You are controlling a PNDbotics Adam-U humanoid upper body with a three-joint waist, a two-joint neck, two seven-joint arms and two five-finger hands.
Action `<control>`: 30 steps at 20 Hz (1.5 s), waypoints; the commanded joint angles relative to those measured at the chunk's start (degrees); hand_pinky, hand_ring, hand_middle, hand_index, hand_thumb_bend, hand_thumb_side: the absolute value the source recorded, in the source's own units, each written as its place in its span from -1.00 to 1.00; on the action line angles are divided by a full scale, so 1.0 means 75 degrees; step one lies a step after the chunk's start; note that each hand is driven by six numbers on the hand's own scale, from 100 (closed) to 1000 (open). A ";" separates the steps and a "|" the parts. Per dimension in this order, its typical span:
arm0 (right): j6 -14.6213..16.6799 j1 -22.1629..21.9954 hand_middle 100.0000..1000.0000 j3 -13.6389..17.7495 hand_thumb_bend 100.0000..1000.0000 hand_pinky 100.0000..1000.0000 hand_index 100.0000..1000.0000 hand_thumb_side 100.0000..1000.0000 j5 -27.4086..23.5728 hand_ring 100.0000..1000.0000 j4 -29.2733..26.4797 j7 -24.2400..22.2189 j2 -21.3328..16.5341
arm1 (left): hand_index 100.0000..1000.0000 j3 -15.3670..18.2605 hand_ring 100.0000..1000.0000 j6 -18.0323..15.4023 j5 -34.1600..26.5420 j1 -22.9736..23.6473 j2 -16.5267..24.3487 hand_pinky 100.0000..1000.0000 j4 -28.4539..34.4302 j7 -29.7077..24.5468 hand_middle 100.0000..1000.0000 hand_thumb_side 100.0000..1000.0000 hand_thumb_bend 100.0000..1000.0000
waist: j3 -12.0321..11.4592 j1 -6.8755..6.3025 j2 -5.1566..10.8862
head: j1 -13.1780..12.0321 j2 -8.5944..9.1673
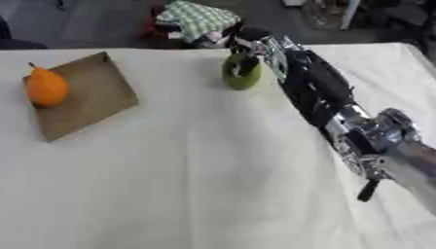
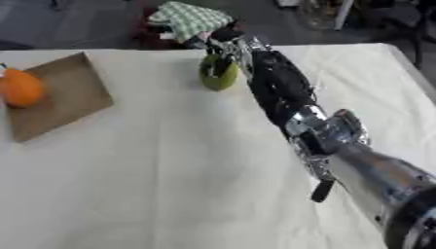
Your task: Pick up objects on the table and place them in the box.
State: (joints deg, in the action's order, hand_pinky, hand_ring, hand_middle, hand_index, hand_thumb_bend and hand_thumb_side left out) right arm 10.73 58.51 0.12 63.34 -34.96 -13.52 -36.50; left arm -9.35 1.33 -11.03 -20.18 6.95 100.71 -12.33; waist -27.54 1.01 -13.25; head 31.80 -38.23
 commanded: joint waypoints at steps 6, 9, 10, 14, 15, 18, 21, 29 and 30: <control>0.0064 0.0173 -0.70 -0.0052 -1.00 -0.03 -0.41 -0.96 0.0007 -0.51 -0.0407 0.0422 -0.0170 | 0.39 0.0069 0.46 -0.0006 0.0032 -0.0051 0.0123 0.12 0.0108 0.0023 0.55 0.32 -1.00 | 0.0003 -0.0019 0.0142 | -0.0017 0.0002; 0.0064 0.0173 -0.70 -0.0053 -1.00 -0.03 -0.41 -0.96 0.0007 -0.51 -0.0405 0.0426 -0.0170 | 0.39 0.0069 0.46 -0.0006 0.0032 -0.0051 0.0123 0.12 0.0108 0.0023 0.55 0.32 -1.00 | 0.0003 -0.0019 0.0142 | -0.0017 0.0002; 0.0070 0.0181 -0.71 -0.0061 -1.00 -0.05 -0.40 -0.96 0.0002 -0.46 -0.0413 0.0431 -0.0162 | 0.39 0.0062 0.46 -0.0004 0.0030 -0.0049 0.0121 0.12 0.0106 0.0019 0.55 0.33 -1.00 | -0.0005 -0.0027 0.0149 | 0.0012 -0.0007; 0.0481 0.0843 -0.70 -0.0608 -1.00 -0.03 -0.39 -0.86 -0.0409 -0.44 -0.1081 0.0842 0.0506 | 0.39 -0.0102 0.46 0.0034 -0.0029 -0.0099 -0.0015 0.12 0.0097 -0.0116 0.55 0.33 -1.00 | -0.0664 -0.0021 0.0135 | 0.0446 0.0005; 0.0607 0.0940 -0.70 -0.0710 -1.00 -0.03 -0.40 -0.94 -0.0501 -0.44 -0.1290 0.0971 0.0715 | 0.39 -0.0111 0.46 0.0037 -0.0030 -0.0119 -0.0024 0.12 0.0101 -0.0132 0.55 0.33 -1.00 | -0.0765 0.0008 0.0122 | 0.0481 0.0025; 0.0679 0.0915 -0.68 -0.0860 -1.00 -0.02 -0.42 -0.93 -0.0337 -0.42 -0.1703 0.1340 0.1313 | 0.39 -0.0076 0.46 0.0035 -0.0035 -0.0129 -0.0011 0.12 0.0102 -0.0116 0.55 0.33 -1.00 | -0.0797 0.0048 0.0117 | 0.0445 0.0053; 0.0695 0.0897 -0.68 -0.0883 -1.00 -0.02 -0.42 -0.94 -0.0074 -0.42 -0.1684 0.1561 0.1553 | 0.39 -0.0077 0.46 0.0034 -0.0037 -0.0137 -0.0013 0.12 0.0106 -0.0117 0.55 0.33 -1.00 | -0.0795 0.0066 0.0121 | 0.0426 0.0072; 0.0751 0.0859 -0.58 -0.0857 -1.00 0.00 -0.32 -0.90 0.0040 -0.33 -0.1514 0.1840 0.1762 | 0.40 -0.0081 0.46 0.0034 -0.0038 -0.0150 -0.0017 0.12 0.0113 -0.0128 0.55 0.32 -1.00 | -0.0826 0.0058 0.0130 | 0.0423 0.0105; 0.0741 0.0853 -0.56 -0.0853 -1.00 0.00 -0.31 -0.89 0.0033 -0.32 -0.1503 0.1899 0.1790 | 0.40 -0.0083 0.46 0.0034 -0.0039 -0.0155 -0.0022 0.12 0.0115 -0.0131 0.55 0.32 -1.00 | -0.0841 0.0055 0.0126 | 0.0431 0.0113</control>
State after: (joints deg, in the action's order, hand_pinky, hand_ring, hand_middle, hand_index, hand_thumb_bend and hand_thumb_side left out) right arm 16.33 63.78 -6.63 63.38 -45.67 0.06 -22.71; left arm -10.09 1.63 -11.13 -20.62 6.41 100.68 -13.12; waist -33.80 1.87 -13.28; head 34.91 -38.15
